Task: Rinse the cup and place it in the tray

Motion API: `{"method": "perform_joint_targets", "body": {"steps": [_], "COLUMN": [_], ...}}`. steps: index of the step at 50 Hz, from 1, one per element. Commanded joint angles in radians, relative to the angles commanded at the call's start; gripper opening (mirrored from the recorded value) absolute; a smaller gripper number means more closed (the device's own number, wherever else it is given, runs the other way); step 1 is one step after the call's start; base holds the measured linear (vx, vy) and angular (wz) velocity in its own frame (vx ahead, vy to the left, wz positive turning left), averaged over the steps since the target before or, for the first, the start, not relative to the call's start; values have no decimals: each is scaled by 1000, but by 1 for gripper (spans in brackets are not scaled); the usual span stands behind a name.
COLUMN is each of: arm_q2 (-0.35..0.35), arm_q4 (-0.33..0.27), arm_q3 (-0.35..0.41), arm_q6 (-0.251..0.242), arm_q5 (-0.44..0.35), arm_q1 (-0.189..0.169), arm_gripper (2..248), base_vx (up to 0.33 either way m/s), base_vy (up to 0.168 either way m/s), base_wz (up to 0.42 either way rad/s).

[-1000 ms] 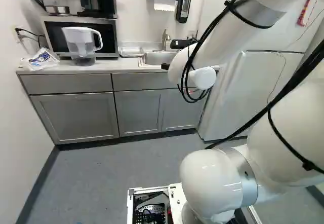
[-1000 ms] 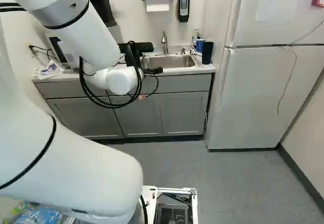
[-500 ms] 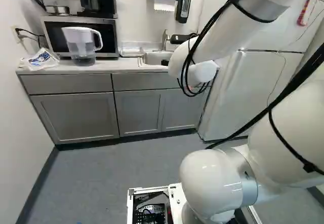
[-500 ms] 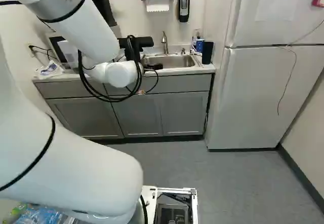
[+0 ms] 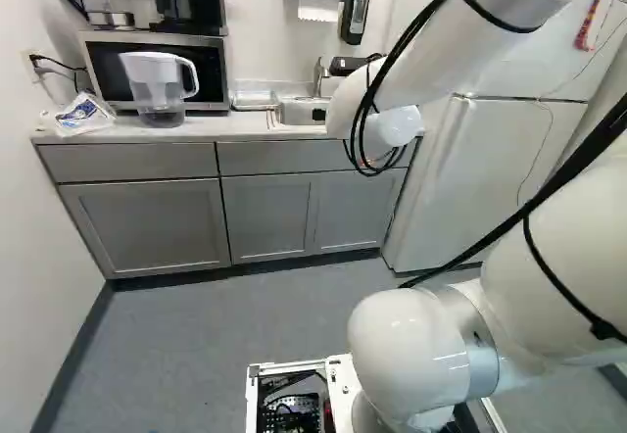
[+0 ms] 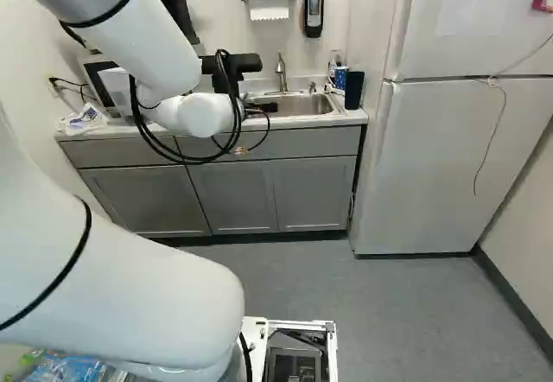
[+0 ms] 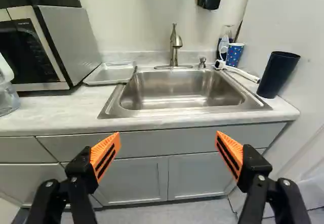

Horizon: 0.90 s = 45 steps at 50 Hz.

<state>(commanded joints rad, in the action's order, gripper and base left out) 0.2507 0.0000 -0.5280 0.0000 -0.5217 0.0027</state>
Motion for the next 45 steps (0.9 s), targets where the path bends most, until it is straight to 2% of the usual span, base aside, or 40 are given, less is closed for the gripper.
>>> {"method": "perform_joint_targets", "body": {"steps": [45], "arm_q2": [15], "arm_q4": [0], "arm_q3": [-85], "arm_q6": [0], "arm_q5": [132], "arm_q1": [0], "arm_gripper": [247], "base_vx": [0], "base_vy": [0], "base_wz": [0]}}
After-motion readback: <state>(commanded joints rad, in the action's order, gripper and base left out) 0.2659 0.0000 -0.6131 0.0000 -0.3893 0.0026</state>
